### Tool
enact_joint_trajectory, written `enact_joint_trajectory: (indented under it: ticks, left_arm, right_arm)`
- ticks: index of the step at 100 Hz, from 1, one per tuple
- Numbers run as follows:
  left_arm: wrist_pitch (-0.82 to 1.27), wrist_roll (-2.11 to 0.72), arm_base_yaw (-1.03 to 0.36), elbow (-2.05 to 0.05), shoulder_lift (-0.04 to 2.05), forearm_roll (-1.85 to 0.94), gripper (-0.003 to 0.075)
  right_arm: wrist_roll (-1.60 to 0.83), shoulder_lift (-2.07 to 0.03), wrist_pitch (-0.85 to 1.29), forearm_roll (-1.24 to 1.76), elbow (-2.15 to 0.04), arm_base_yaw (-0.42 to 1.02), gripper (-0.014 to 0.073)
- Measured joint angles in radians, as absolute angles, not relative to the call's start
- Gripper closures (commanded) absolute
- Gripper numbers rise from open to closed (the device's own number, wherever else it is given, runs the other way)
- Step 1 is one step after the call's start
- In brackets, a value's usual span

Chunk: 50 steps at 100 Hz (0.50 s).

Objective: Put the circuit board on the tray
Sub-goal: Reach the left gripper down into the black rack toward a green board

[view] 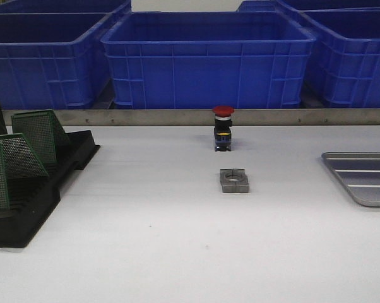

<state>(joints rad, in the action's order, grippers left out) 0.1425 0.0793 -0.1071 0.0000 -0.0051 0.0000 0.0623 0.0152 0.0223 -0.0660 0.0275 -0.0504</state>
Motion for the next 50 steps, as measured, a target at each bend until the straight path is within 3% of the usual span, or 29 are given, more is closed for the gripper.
enact_joint_trajectory:
  ticks: [50]
  left_arm:
    - [0.090,0.079,-0.107,-0.010,-0.005,0.005,0.0741]
  right_arm:
    - [0.062,0.015,0.022,-0.066,0.028,-0.050,0.0655]
